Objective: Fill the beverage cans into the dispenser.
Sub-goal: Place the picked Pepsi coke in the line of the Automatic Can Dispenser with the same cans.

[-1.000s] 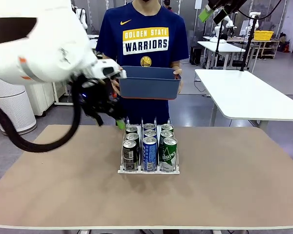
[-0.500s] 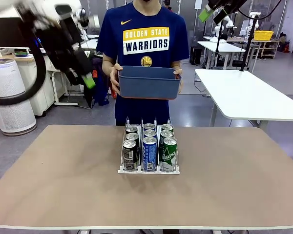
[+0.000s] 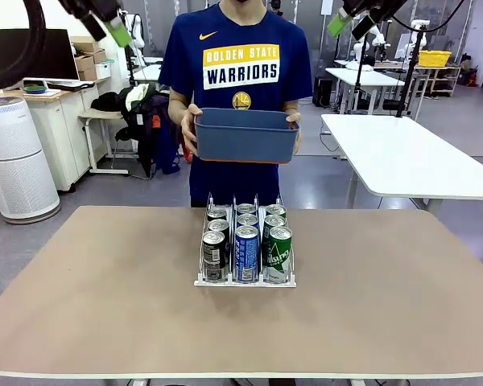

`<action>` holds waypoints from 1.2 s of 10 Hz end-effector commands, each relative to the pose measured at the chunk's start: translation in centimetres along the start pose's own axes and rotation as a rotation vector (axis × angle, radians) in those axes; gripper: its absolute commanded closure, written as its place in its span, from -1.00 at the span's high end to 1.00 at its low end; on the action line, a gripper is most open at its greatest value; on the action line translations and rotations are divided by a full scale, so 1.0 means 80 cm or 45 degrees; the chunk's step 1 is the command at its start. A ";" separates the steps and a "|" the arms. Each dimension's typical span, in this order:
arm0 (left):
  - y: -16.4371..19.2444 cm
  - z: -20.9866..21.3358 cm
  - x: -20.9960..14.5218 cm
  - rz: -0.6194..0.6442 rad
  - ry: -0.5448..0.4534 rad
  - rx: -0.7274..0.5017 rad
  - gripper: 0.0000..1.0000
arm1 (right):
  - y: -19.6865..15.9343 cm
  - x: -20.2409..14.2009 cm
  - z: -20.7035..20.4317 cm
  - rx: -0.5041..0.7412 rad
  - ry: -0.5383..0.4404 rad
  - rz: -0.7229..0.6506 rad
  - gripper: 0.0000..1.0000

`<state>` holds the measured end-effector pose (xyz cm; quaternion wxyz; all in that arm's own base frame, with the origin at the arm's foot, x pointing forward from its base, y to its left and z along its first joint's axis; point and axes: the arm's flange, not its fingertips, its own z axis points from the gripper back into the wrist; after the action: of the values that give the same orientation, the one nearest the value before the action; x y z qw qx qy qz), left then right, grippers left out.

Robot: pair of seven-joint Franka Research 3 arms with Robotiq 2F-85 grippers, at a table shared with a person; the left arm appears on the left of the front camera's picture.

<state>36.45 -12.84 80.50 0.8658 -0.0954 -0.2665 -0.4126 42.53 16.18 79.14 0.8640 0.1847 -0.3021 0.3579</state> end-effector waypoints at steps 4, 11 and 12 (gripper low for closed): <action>-0.002 0.012 0.012 -0.021 -0.043 0.015 1.00 | 0.001 0.000 0.000 0.000 0.004 -0.005 1.00; -0.002 0.012 0.012 -0.021 -0.043 0.015 1.00 | 0.001 0.000 0.000 0.000 0.004 -0.005 1.00; -0.002 0.012 0.012 -0.021 -0.043 0.015 1.00 | 0.001 0.000 0.000 0.000 0.004 -0.005 1.00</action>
<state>36.56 -13.33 81.94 0.8575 -0.0945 -0.2880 -0.4158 42.53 16.18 79.14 0.8640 0.1847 -0.3021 0.3579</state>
